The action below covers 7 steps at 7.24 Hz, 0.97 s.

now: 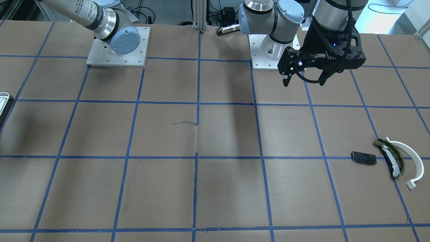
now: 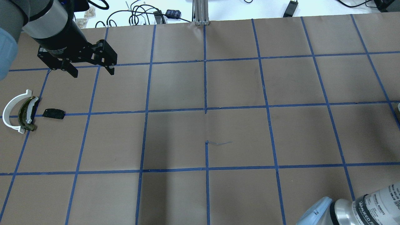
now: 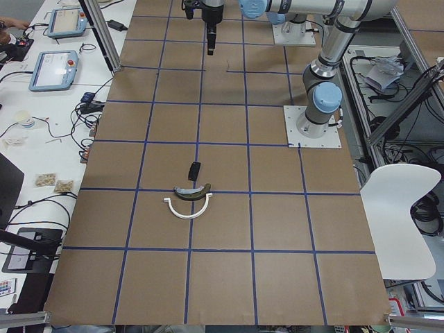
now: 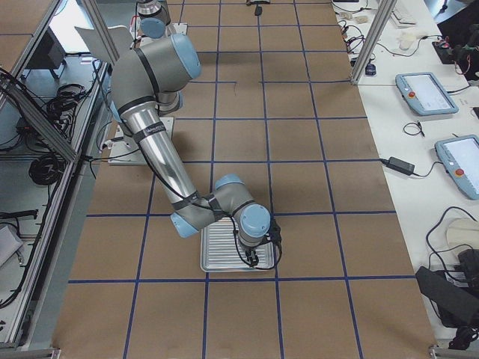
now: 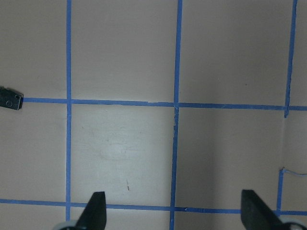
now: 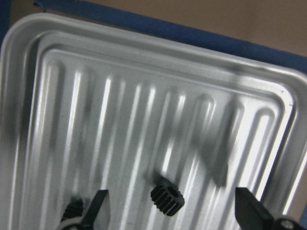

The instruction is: Place bearing gear from tray to pile

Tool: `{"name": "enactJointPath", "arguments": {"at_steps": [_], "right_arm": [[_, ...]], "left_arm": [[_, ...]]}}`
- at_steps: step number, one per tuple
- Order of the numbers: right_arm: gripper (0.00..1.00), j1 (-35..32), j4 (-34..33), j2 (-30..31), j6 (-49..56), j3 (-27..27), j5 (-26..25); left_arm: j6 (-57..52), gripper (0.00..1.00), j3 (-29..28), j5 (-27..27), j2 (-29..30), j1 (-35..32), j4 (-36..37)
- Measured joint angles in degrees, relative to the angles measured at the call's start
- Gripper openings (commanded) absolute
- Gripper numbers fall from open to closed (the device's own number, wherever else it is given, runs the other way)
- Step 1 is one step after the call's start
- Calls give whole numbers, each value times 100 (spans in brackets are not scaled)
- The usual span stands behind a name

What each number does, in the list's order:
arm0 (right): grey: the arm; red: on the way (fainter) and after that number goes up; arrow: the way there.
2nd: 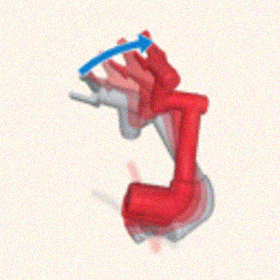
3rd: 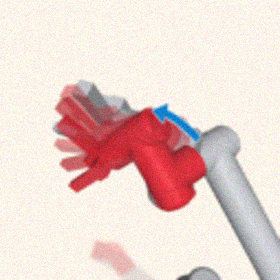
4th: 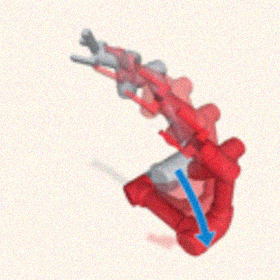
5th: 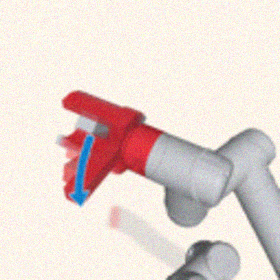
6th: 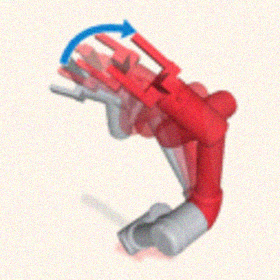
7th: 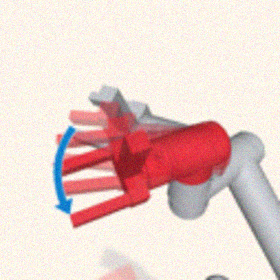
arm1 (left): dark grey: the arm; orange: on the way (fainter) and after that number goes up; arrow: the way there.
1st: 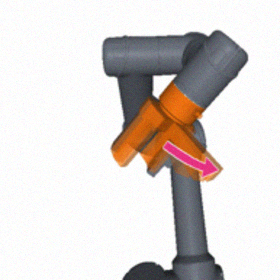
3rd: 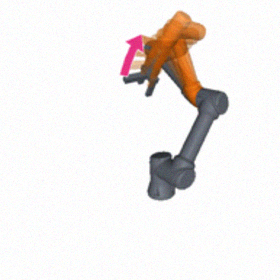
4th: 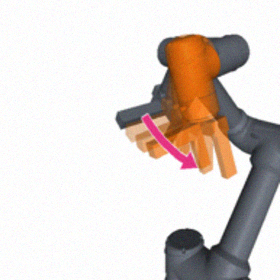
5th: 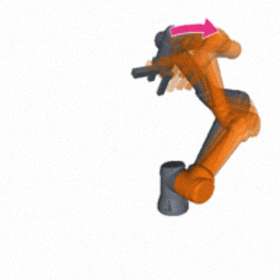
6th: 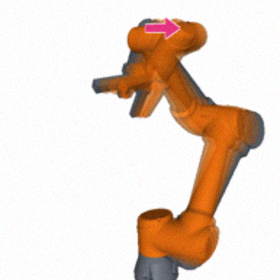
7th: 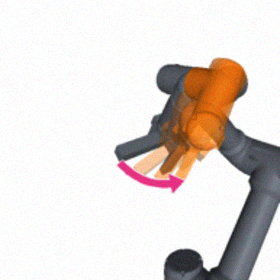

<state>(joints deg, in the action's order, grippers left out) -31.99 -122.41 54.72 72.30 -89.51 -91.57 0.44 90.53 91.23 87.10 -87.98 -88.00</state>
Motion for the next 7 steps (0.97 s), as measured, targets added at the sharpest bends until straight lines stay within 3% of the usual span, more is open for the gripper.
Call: {"name": "enactJointPath", "arguments": {"at_steps": [1, 3, 4, 7], "right_arm": [[49, 0, -1, -3, 0, -15, -19], [20, 0, -1, -4, -6, -21, -42], [12, 0, 4, -1, -11, -22, -44], [9, 2, 7, 20, -30, -2, -53]], "left_arm": [[0, 100, 3, 0, 0, 0, -2], [0, 100, 6, 0, 0, 0, 1], [0, 100, 5, 0, 0, 0, 0], [0, 100, 5, 0, 0, 0, 1]]}}
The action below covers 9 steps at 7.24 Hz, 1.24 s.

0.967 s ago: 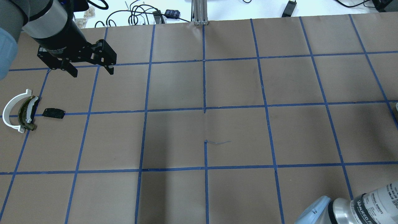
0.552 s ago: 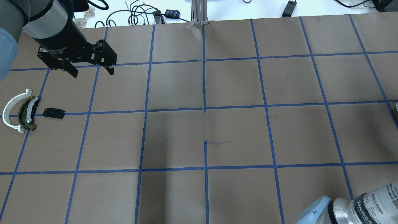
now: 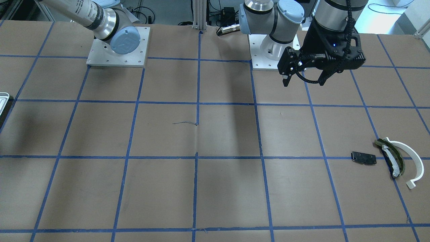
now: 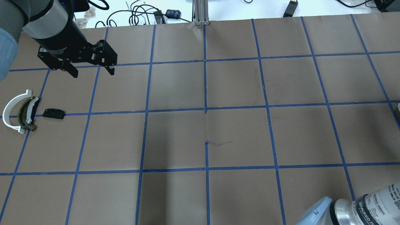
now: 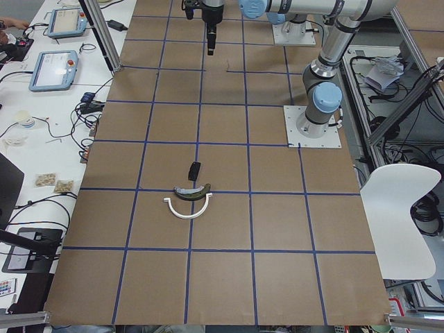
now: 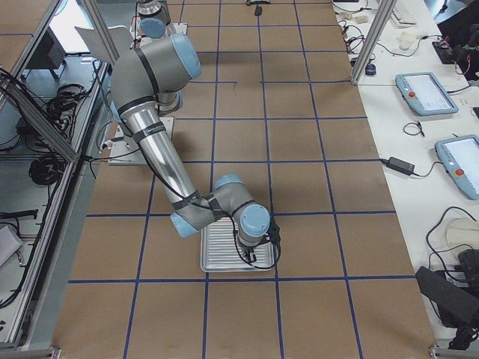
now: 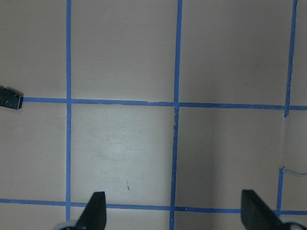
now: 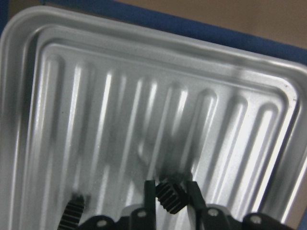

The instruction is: Place bearing gear from tray to pile

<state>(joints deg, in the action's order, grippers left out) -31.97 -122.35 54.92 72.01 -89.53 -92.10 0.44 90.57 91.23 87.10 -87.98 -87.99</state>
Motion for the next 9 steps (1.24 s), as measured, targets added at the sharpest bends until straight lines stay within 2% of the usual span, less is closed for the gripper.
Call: {"name": "enactJointPath", "arguments": {"at_steps": [2, 3, 4, 6, 9], "right_arm": [[10, -36, 54, 154, -74, 45, -171], [10, -121, 269, 439, -312, 49, -267], [15, -301, 762, 829, -754, 47, -387], [14, -899, 1879, 1731, -1741, 47, -675], [14, -2428, 3591, 3016, -4056, 58, -883]], "left_arm": [[0, 100, -10, 0, 5, 0, 1], [0, 100, -28, 0, 12, 0, 1], [0, 100, -43, 0, 20, 0, 1], [0, 100, -41, 0, 23, 0, 1], [4, 100, -23, 0, 21, 0, 7]]}}
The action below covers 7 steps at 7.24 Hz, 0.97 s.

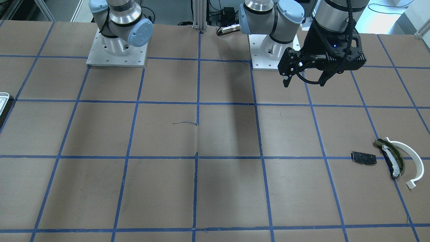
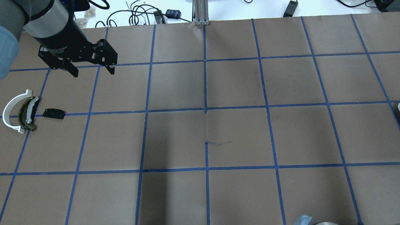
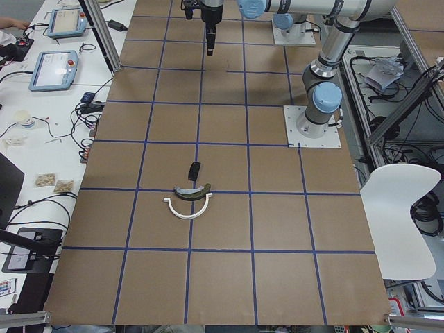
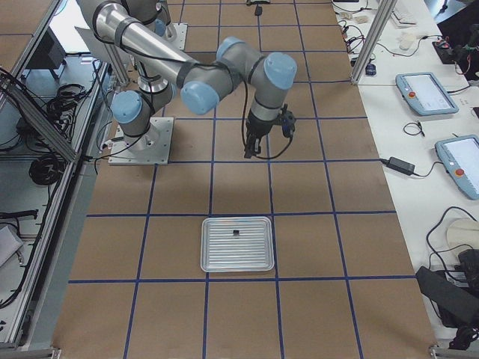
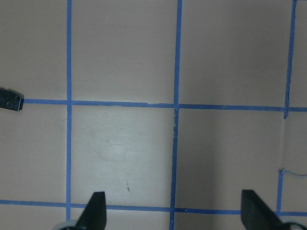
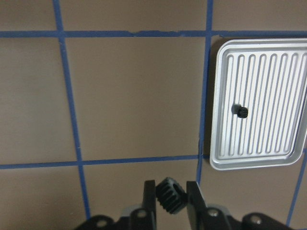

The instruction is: Place bearing gear from tray to pile

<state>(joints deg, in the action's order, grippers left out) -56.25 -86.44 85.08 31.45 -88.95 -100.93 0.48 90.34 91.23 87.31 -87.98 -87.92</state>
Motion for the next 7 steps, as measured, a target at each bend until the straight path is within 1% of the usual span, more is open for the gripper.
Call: {"name": "enactJointPath", "arguments": {"at_steps": [1, 2, 4, 5, 6, 7], "right_arm": [[14, -611, 416, 247, -848, 7, 54], [14, -1199, 648, 393, -1686, -1, 168], [13, -2293, 766, 458, -3264, -45, 537], [14, -2823, 675, 411, -4051, -107, 850], [14, -3301, 397, 313, -4727, -227, 1140], [14, -3775, -105, 163, -5333, -425, 1332]], "left_arm": [[-1, 100, -1, 0, -2, 0, 2], [-3, 100, -6, 0, -2, 2, 2], [-6, 100, 6, 0, -6, 4, 3], [-9, 100, 14, 0, -9, 7, 3], [-11, 100, 14, 0, -11, 8, 3], [-12, 100, 15, 0, -11, 11, 3]]}}
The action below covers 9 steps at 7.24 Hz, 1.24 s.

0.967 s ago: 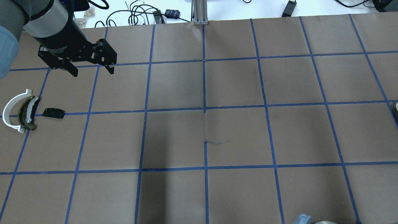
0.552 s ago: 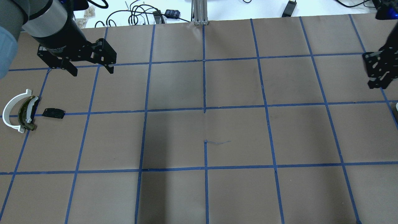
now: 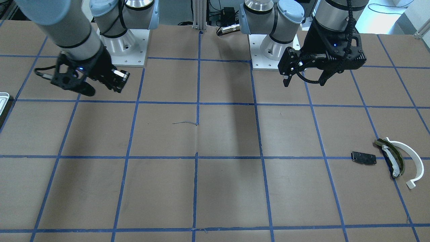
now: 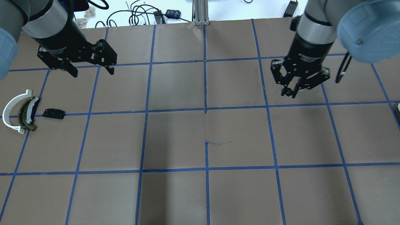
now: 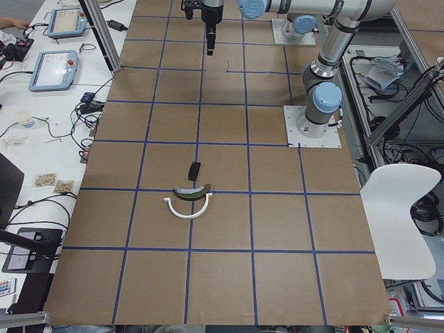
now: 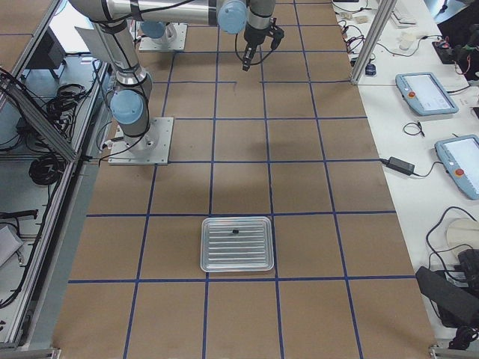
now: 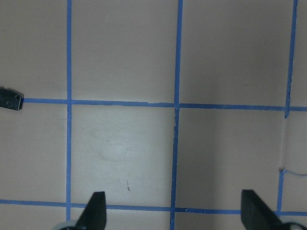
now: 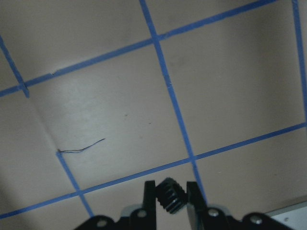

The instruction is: Place bearing gear from tray to pile

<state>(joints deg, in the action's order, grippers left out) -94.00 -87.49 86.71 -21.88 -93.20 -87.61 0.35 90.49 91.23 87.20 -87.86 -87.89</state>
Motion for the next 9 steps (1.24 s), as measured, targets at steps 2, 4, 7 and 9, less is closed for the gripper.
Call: {"name": "enactJointPath", "arguments": {"at_steps": [2, 4, 7, 9], "right_arm": [[16, -976, -1516, -450, -1232, -561, 197], [25, -1667, -2834, -1031, -2001, -884, 230], [100, -1974, -3643, -1552, -2217, -951, 292], [100, -1928, -3741, -1493, -2193, -936, 282]], "left_arm": [[0, 100, 3, 0, -1, 5, 0], [0, 100, 4, 0, 0, 6, 0], [4, 100, 8, 0, -3, 6, -2], [25, 100, -15, 4, 30, 0, 7]]}}
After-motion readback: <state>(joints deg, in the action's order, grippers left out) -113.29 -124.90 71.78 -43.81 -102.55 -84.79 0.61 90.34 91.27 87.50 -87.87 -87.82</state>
